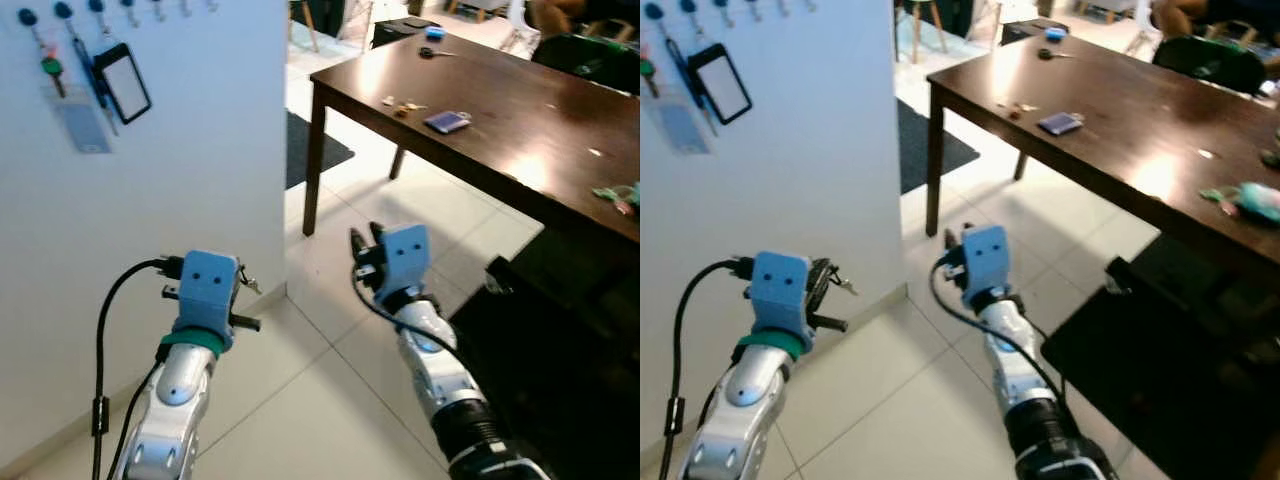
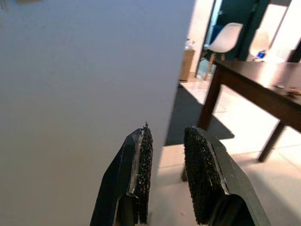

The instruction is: Hang keys on a hook

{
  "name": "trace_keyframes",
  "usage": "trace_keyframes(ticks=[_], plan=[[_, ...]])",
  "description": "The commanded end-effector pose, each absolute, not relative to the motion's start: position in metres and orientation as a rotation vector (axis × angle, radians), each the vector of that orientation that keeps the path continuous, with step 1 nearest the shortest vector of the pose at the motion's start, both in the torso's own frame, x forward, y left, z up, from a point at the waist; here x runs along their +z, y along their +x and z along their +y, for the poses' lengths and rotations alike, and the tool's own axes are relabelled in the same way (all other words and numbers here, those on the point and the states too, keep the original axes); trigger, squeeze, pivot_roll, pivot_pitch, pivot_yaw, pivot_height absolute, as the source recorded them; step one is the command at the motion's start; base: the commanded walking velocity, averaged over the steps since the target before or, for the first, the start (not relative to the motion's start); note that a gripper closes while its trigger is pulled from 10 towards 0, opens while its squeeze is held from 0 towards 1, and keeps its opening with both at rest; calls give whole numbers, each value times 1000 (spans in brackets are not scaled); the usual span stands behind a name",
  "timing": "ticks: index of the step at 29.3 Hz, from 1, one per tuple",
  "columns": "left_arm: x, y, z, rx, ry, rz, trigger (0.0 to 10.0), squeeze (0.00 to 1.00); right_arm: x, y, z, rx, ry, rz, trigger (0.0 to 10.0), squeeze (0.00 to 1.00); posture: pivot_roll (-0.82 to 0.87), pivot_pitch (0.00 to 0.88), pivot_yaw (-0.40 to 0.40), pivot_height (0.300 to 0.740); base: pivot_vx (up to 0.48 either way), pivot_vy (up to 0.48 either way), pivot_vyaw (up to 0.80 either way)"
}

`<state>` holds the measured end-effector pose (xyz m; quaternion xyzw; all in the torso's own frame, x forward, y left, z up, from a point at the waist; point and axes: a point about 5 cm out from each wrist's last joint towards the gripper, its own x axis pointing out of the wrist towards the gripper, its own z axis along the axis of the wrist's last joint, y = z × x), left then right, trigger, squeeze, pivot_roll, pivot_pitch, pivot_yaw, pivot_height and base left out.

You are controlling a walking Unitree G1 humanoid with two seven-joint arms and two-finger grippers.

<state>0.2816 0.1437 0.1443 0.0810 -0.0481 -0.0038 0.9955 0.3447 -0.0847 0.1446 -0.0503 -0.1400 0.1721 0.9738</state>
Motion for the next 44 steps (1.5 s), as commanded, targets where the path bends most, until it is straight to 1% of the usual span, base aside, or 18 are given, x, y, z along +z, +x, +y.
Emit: trace_keyframes(ticks=[1,8,24,26,27,28,29,30,32,33,42,43,44], plan=[[140,281,139,-21,154,-82,10000,0,141,344,-95,327,-120,-278,10000,0,-57,38,48,740,480,0,0],[140,281,139,-17,156,-81,10000,0,141,342,-91,349,-168,-289,10000,0,-57,36,47,740,387,0,0],[147,282,146,29,149,-103,10000,0,148,341,-89,366,-152,-319,10000,0,-54,42,50,740,333,0,0],[168,281,166,156,158,-195,10000,0,168,338,-83,409,-147,-397,10000,0,-53,44,51,740,307,0,0],[168,281,166,156,158,-195,10000,0,168,338,-83,409,-147,-397,10000,0,-53,44,51,740,296,0,0],[180,280,178,224,160,-244,10000,0,180,337,-80,434,-152,-443,10000,0,-53,46,49,740,0,0,0],[180,280,178,224,160,-244,10000,0,180,337,-80,434,-152,-443,10000,0,-53,46,49,740,0,0,0],[191,279,186,272,165,-282,10000,0,190,336,-78,452,-153,-479,10000,0,-49,47,47,740,0,0,0],[191,279,186,272,165,-282,10000,0,190,336,-78,452,-153,-479,10000,0,-49,47,47,740,0,0,0],[227,281,195,315,131,-394,10000,0,222,336,-75,464,-150,-579,10000,0,-44,47,45,740,0,0,0],[244,281,193,315,109,-450,10000,0,236,336,-74,465,-144,-623,10000,0,-46,46,46,740,0,0,0],[254,281,190,307,102,-482,10000,0,243,335,-73,468,-141,-646,10000,0,-46,46,48,740,0,0,0],[254,281,190,307,102,-482,10000,0,243,335,-73,468,-141,-646,10000,0,-46,46,48,740,0,0,0]])
